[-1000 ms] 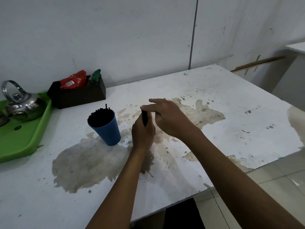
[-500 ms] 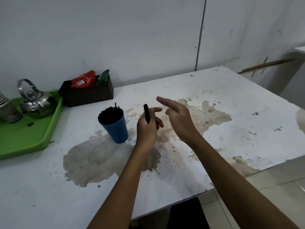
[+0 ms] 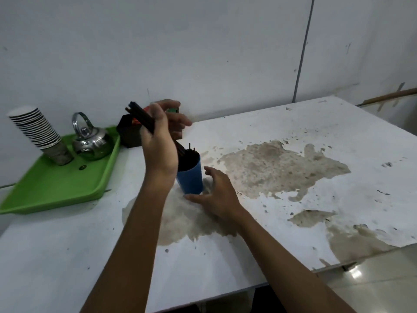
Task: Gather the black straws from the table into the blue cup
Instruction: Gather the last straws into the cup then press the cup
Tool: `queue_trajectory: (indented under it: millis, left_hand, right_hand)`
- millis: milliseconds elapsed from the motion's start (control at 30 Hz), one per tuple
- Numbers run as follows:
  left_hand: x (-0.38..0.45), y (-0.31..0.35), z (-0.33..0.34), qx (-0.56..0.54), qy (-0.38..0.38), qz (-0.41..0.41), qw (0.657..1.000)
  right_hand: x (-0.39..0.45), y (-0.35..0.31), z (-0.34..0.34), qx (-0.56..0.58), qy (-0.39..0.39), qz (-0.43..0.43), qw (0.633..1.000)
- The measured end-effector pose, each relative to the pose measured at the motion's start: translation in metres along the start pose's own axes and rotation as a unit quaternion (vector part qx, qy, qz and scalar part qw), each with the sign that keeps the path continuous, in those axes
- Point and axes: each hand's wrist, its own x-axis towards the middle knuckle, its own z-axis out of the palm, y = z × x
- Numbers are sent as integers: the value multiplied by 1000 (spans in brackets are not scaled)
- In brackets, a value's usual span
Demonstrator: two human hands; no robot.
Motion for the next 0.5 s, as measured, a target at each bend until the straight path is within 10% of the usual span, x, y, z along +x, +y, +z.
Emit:
queue_trajectory:
  millis: [500]
  left_hand:
    - [4, -50, -15, 162, -102, -108, 976]
  right_hand:
    - [-1, 4, 14, -130, 110, -98, 981]
